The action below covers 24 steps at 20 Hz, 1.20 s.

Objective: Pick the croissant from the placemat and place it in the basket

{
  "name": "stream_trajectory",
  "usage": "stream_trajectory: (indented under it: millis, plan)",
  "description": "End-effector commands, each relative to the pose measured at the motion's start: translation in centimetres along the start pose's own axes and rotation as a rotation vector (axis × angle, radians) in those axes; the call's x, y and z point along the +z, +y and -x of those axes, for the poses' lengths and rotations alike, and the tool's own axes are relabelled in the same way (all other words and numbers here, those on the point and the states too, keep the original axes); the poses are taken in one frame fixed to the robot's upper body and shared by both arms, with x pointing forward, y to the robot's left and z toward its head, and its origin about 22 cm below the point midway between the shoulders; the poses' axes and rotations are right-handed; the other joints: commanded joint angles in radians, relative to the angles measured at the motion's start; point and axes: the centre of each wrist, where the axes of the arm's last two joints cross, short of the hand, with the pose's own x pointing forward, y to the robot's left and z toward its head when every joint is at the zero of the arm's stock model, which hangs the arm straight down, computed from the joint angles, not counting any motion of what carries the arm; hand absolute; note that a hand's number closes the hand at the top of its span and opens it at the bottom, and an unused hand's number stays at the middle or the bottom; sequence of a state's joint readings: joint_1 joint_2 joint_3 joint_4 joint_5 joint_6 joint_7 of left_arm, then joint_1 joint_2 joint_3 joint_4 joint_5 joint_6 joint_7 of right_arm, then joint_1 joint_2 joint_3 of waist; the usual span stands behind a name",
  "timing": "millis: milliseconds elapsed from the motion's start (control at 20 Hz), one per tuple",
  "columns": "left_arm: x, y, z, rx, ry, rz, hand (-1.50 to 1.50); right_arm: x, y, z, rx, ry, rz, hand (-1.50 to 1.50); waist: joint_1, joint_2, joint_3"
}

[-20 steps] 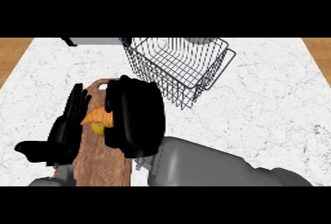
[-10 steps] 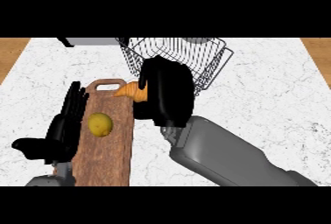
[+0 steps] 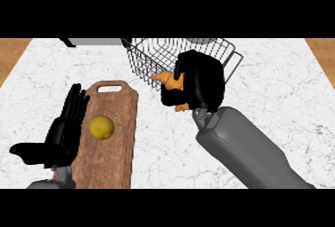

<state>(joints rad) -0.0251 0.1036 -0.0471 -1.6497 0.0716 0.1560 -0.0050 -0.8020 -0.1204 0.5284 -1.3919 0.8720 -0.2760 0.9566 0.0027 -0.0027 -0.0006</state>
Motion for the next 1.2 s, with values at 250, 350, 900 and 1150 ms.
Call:
stream_trajectory:
  millis: [250,350,900,1150]
  plan:
    - [0.9,-2.0,1.4,-0.002,0.000,-0.001,0.00,-2.9,0.7,4.5,0.128,0.041,-0.074,1.50,0.004,0.005,0.000]
    - [0.9,0.7,-0.3,0.000,-0.003,0.002,0.00,-2.9,2.0,4.9,0.116,0.033,-0.062,1.50,0.008,0.004,0.000]
    - [-0.1,-0.1,0.1,-0.001,-0.014,0.008,0.00,-4.5,3.6,10.9,0.038,0.076,-0.060,1.50,0.005,0.005,0.001]
    - [-0.7,-1.1,0.3,-0.001,0.011,0.002,0.00,-4.3,4.6,11.1,0.013,0.162,-0.015,1.50,0.003,0.007,0.001]
